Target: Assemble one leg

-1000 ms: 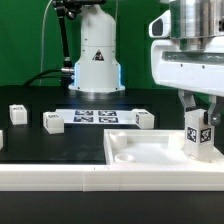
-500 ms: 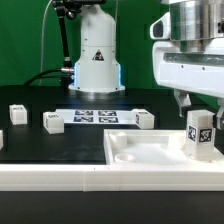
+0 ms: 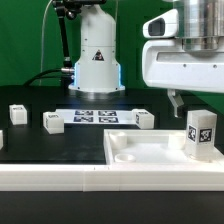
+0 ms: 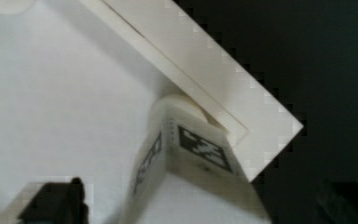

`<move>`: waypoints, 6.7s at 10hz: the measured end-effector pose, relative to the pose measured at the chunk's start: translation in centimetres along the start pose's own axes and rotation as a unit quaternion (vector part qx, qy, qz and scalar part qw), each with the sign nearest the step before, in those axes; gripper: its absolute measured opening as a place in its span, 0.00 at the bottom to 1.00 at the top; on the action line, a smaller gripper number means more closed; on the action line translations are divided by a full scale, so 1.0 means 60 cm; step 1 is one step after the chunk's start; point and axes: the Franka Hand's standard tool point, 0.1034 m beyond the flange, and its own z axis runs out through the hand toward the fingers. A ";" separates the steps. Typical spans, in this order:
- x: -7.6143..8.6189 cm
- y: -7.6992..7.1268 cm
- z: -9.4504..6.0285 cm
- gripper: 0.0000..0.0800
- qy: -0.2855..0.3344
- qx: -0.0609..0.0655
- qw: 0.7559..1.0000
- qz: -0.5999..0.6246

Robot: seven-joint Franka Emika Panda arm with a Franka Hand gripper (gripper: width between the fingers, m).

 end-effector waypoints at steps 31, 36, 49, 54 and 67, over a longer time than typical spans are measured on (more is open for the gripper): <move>-0.002 0.005 0.015 0.38 0.006 0.025 0.964 0.264; 0.000 0.001 0.008 0.80 0.010 0.013 0.998 0.061; 0.000 0.000 0.009 0.69 0.024 -0.015 0.921 -0.388; 0.005 0.005 0.009 0.37 0.024 -0.016 0.927 -0.374; 0.001 0.010 0.014 0.37 0.024 0.028 0.960 0.278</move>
Offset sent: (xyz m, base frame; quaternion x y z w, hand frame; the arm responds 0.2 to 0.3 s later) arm 0.0049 -0.0015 -0.0019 -0.0329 0.0130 -0.2032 0.9785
